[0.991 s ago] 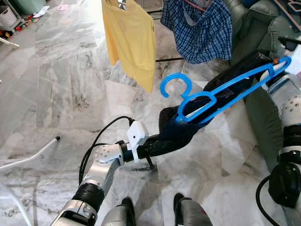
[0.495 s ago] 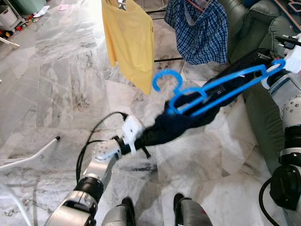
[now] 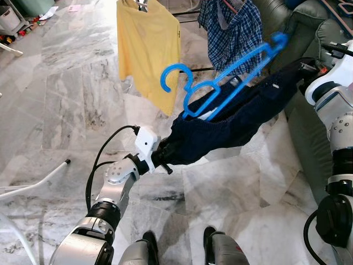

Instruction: Hang hanger

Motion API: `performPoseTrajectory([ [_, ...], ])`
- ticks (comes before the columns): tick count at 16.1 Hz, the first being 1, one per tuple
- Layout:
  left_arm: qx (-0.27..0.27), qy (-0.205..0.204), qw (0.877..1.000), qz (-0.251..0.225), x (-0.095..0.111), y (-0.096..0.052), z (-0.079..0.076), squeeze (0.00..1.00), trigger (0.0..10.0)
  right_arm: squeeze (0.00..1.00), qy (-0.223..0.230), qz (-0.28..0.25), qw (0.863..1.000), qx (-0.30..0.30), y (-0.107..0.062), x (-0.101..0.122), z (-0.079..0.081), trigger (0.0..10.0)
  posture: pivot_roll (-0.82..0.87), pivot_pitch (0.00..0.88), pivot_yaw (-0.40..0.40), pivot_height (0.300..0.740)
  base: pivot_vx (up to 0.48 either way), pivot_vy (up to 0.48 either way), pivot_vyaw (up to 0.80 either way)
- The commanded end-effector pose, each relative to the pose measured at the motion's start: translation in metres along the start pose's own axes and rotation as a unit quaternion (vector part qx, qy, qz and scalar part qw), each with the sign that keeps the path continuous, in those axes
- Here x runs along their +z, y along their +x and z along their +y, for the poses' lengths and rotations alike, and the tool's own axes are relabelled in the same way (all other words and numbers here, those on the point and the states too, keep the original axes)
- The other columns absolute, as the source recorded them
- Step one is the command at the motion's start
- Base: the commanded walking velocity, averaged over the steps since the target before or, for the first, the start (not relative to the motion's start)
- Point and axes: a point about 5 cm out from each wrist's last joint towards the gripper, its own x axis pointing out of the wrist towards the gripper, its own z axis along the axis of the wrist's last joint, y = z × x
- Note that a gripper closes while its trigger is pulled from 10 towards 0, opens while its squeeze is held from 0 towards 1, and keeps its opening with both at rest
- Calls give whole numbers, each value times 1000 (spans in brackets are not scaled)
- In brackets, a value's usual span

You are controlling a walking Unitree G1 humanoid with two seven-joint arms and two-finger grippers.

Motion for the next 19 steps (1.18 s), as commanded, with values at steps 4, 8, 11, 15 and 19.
performPoseTrajectory([
  [4,54,-56,995,67,-36,-45,12,0,0,0,-15,-117,991,-61,-16,57,-22,0,-207,260,57,740,0,0,0],
  [8,54,-56,995,67,-36,-45,12,0,0,0,-15,-117,991,-61,-16,57,-22,0,-207,260,57,740,0,0,0],
  [11,54,-56,995,67,-36,-45,12,0,0,0,-15,-117,991,-61,-16,57,-22,0,-207,260,57,740,0,0,0],
  [15,54,-56,995,67,-36,-45,12,0,0,0,-15,-117,991,-61,-16,57,-22,0,-207,260,57,740,0,0,0],
  [19,54,-56,995,67,-36,-45,12,0,0,0,-15,-117,991,-61,-16,57,-22,0,-207,260,57,740,0,0,0],
])
